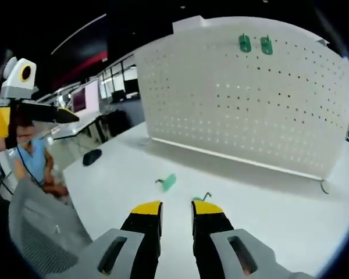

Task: Insert the hook assembly into the mounting plate slot until the hook locks in place.

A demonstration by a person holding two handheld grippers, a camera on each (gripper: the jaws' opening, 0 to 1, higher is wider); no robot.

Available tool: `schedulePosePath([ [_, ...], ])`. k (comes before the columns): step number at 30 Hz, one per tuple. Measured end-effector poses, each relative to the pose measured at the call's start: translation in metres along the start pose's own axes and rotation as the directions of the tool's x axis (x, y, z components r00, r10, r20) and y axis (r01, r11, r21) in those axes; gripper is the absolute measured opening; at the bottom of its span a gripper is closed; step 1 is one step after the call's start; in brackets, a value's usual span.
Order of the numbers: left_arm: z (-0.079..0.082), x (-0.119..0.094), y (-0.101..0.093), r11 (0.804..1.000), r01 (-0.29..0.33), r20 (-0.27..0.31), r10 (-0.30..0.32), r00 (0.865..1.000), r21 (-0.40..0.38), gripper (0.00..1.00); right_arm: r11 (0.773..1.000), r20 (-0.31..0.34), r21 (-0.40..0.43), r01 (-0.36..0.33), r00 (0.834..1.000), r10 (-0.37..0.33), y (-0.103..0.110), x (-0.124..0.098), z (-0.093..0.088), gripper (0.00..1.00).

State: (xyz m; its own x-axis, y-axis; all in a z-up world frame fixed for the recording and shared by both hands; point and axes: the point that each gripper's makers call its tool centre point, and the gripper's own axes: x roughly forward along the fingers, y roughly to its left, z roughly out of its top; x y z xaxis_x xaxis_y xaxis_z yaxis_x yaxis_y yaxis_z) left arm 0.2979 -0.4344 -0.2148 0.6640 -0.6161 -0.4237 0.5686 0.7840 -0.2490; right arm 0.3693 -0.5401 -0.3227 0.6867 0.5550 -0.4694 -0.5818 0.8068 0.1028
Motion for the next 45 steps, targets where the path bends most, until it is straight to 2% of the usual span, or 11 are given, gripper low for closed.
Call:
schedulePosePath([
  [11,-0.003,0.004,0.008,1.0,-0.013,-0.008,0.013,1.0,-0.024,0.91,0.999,-0.044,0.032,0.016,0.999,-0.015,-0.016,0.026,-0.008,0.19],
  [18,-0.001,0.008,0.012,0.999,-0.01,-0.013,0.01,1.0,-0.031,0.91,1.0,-0.096,0.029,0.009,0.995,-0.007,-0.02,0.048,-0.018,0.19],
  [26,-0.003,0.009,0.021,0.999,-0.019,-0.023,0.019,1.0,-0.041,0.9,1.0,-0.137,0.028,0.007,0.991,-0.004,-0.029,0.063,-0.025,0.18],
  [33,-0.002,0.012,0.026,0.998,-0.028,-0.029,0.026,0.999,-0.05,0.9,0.998,-0.168,0.062,0.023,0.986,-0.012,-0.04,0.07,-0.034,0.19],
  [45,-0.006,0.013,0.03,0.998,-0.035,-0.046,0.032,0.998,-0.057,0.9,0.997,-0.173,0.07,0.033,0.985,-0.021,-0.048,0.083,-0.028,0.19],
])
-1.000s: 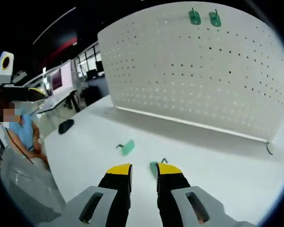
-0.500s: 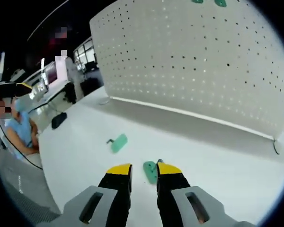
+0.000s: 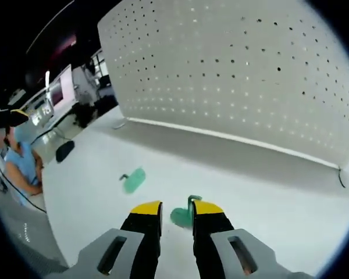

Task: Insert the hook assembly into the mounting plate slot until the hook locks in place.

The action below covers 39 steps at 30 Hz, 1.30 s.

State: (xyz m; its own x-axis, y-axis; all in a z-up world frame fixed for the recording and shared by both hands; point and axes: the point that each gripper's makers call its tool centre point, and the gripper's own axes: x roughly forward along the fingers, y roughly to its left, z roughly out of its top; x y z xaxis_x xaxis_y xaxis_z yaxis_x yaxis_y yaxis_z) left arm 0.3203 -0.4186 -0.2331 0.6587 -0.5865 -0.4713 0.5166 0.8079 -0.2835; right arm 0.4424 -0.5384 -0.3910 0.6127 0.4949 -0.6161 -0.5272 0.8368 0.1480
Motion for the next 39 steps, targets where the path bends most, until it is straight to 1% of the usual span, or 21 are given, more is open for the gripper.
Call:
schedulePosePath([
  [7,0.0,-0.002,0.009,1.0,-0.016,-0.002,0.016,1.0,-0.01,0.9,1.0,0.005,0.028,0.009,1.0,-0.009,-0.009,0.011,0.009,0.19],
  [9,0.001,-0.002,0.011,1.0,-0.019,-0.002,0.019,1.0,-0.008,0.9,1.0,0.005,0.027,0.003,1.0,-0.003,-0.007,0.013,0.012,0.19],
  [15,-0.001,-0.001,0.014,0.999,-0.023,-0.004,0.023,1.0,-0.022,0.9,1.0,-0.008,0.009,-0.013,1.0,0.013,-0.002,0.024,0.018,0.18],
  [17,-0.003,0.0,0.014,0.999,-0.022,-0.009,0.022,1.0,-0.024,0.9,1.0,-0.027,-0.011,-0.017,0.999,0.017,0.0,0.027,0.016,0.16],
  [19,-0.004,-0.001,0.015,0.999,-0.023,-0.013,0.023,1.0,-0.028,0.9,0.999,-0.046,-0.048,-0.016,0.999,0.014,0.0,0.03,0.013,0.13],
  [21,-0.005,-0.001,0.016,0.999,-0.027,-0.014,0.027,1.0,-0.03,0.9,0.998,-0.054,-0.07,-0.007,0.999,0.003,0.0,0.03,0.012,0.1],
  [24,-0.006,-0.001,0.018,0.999,-0.028,-0.015,0.027,1.0,-0.033,0.9,0.997,-0.057,-0.074,-0.001,0.998,-0.003,-0.003,0.03,0.012,0.05],
  [25,-0.006,-0.001,0.019,0.999,-0.028,-0.017,0.027,0.999,-0.031,0.9,0.996,-0.057,-0.083,0.012,0.998,-0.017,-0.006,0.03,0.012,0.03],
  [31,-0.006,0.001,0.019,0.999,-0.025,-0.018,0.024,1.0,-0.032,0.9,0.997,-0.048,-0.076,0.03,0.998,-0.034,-0.01,0.025,0.012,0.02],
  [33,-0.007,0.002,0.019,0.999,-0.024,-0.019,0.023,1.0,-0.031,0.9,0.995,-0.042,-0.097,0.035,0.998,-0.039,-0.012,0.023,0.012,0.0],
  [39,-0.005,0.003,0.017,0.999,-0.018,-0.017,0.018,1.0,-0.027,0.89,0.995,-0.027,-0.096,0.027,0.999,-0.03,-0.011,0.017,0.013,0.0],
])
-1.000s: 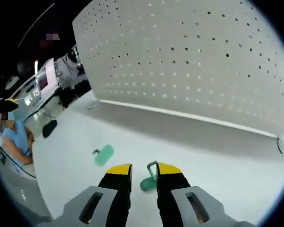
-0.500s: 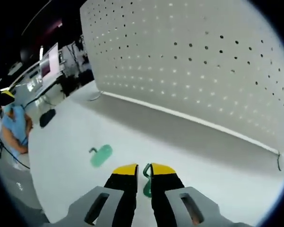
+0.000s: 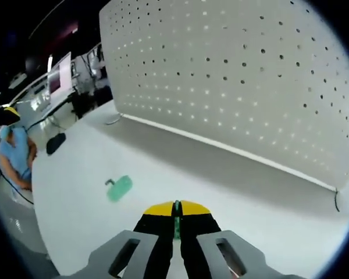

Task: Insert the hook assembly into the mounting plate slot until the hook locks in place.

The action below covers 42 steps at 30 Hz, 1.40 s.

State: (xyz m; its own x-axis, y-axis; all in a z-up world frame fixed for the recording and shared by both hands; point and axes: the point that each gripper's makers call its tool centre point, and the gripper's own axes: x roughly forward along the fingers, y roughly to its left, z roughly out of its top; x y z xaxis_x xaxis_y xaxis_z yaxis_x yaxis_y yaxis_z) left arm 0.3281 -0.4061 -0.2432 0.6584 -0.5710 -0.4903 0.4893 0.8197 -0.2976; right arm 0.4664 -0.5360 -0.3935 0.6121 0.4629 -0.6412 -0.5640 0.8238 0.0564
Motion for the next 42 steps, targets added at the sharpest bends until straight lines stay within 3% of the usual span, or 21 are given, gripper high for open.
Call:
schedulePosePath([
  [5,0.004,-0.001,-0.001,1.0,-0.005,0.006,0.004,1.0,0.006,0.88,1.0,0.04,0.005,-0.011,0.999,0.01,0.002,-0.012,0.014,0.0],
  [9,-0.001,0.0,0.004,0.999,-0.028,-0.025,0.029,0.999,0.017,0.82,1.0,0.079,0.006,-0.012,0.997,0.011,0.0,-0.022,0.029,0.0],
  [14,0.004,-0.002,-0.003,1.0,-0.006,-0.001,0.006,1.0,-0.006,0.88,1.0,0.106,-0.008,-0.007,0.994,0.008,-0.004,-0.031,0.043,0.0],
  [18,0.001,-0.001,-0.009,1.0,-0.003,-0.013,0.003,1.0,0.004,0.9,1.0,0.115,-0.017,-0.008,0.993,0.01,-0.003,-0.037,0.047,0.0],
  [35,0.009,-0.01,-0.028,0.999,0.022,0.031,-0.023,0.999,0.042,0.91,1.0,0.214,-0.006,-0.021,0.977,0.022,0.005,-0.08,0.07,0.0],
  [42,0.012,-0.007,-0.039,0.998,0.032,0.039,-0.034,0.999,0.047,0.89,0.994,0.237,-0.093,-0.062,0.968,0.082,0.029,-0.101,0.077,0.0],
])
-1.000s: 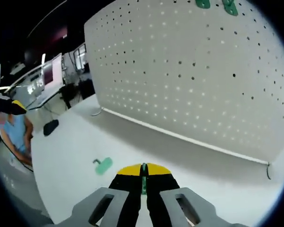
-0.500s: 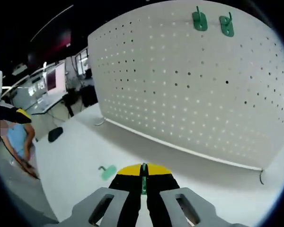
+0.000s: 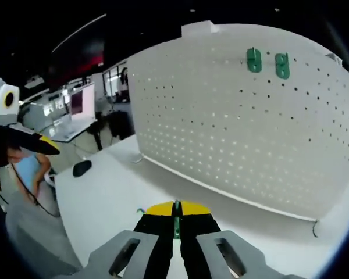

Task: Insert the hook assembly into the mounting plate slot until the hook locks in place.

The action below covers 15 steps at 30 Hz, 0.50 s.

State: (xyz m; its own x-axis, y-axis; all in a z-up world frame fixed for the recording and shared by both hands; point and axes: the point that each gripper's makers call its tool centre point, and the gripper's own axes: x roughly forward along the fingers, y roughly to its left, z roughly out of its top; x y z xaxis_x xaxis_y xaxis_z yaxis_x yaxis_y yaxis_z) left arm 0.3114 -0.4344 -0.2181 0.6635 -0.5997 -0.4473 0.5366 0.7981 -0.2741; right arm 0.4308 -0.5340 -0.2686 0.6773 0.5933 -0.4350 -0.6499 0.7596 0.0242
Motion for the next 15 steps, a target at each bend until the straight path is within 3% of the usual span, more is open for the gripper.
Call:
schedulePosePath([
  [5,0.0,0.004,-0.003,1.0,0.013,-0.003,-0.013,1.0,0.002,0.89,0.995,0.027,-0.064,-0.082,0.996,0.084,0.026,-0.012,0.015,0.0],
  [10,0.003,0.004,-0.001,1.0,-0.011,0.006,0.011,1.0,0.007,0.85,0.992,0.074,-0.026,-0.12,0.99,0.122,0.043,-0.026,0.03,0.0],
  [11,0.005,0.003,0.0,1.0,-0.011,0.011,0.011,1.0,0.001,0.85,0.988,0.114,0.046,-0.149,0.983,0.143,0.051,-0.03,0.038,0.0],
  [12,0.006,0.003,0.0,1.0,-0.012,0.015,0.012,1.0,-0.002,0.86,0.985,0.127,0.065,-0.162,0.98,0.153,0.055,-0.033,0.042,0.0],
  [15,0.007,0.003,0.002,1.0,-0.018,0.017,0.018,1.0,-0.002,0.86,0.984,0.158,0.049,-0.169,0.974,0.159,0.067,-0.043,0.055,0.0],
])
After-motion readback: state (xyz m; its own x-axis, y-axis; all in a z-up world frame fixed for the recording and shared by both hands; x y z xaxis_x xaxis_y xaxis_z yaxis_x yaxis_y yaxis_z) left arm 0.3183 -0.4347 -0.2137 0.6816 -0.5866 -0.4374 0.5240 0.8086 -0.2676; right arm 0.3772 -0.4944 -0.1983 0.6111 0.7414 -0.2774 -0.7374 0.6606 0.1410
